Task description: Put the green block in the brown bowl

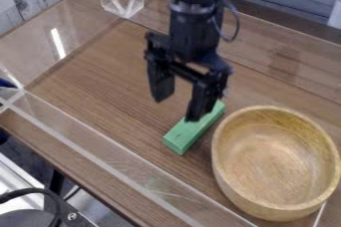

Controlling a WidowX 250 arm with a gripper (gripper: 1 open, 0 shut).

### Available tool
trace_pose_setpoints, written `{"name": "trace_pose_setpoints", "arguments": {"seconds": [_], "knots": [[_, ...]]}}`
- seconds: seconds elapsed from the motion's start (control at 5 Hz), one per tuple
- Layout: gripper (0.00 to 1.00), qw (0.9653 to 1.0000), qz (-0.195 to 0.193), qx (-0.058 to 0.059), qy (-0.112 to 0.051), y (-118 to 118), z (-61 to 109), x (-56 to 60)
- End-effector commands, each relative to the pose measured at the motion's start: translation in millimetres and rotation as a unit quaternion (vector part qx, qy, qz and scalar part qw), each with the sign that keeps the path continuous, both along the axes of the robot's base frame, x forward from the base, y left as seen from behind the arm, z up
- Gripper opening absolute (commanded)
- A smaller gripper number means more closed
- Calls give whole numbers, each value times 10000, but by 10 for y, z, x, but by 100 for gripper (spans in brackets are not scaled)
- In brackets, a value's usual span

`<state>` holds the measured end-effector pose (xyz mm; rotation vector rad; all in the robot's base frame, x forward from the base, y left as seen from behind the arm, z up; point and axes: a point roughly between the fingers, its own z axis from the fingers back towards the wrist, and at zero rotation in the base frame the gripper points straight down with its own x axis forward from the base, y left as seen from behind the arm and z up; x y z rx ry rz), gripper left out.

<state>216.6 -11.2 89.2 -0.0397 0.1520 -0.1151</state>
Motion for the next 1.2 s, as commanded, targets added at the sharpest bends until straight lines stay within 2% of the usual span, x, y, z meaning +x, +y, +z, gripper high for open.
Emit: {"name": "trace_pose_setpoints", "arguments": {"seconds": [0.0, 0.4, 0.6, 1.0], "knots": [[100, 9986, -109, -159, -495, -13, -75, 39], [100, 9986, -363, 128, -356, 55, -302, 109], [100, 9983, -427, 196, -331, 81, -336, 140], [100, 9987, -369, 351, -62, 41, -341, 250]]}}
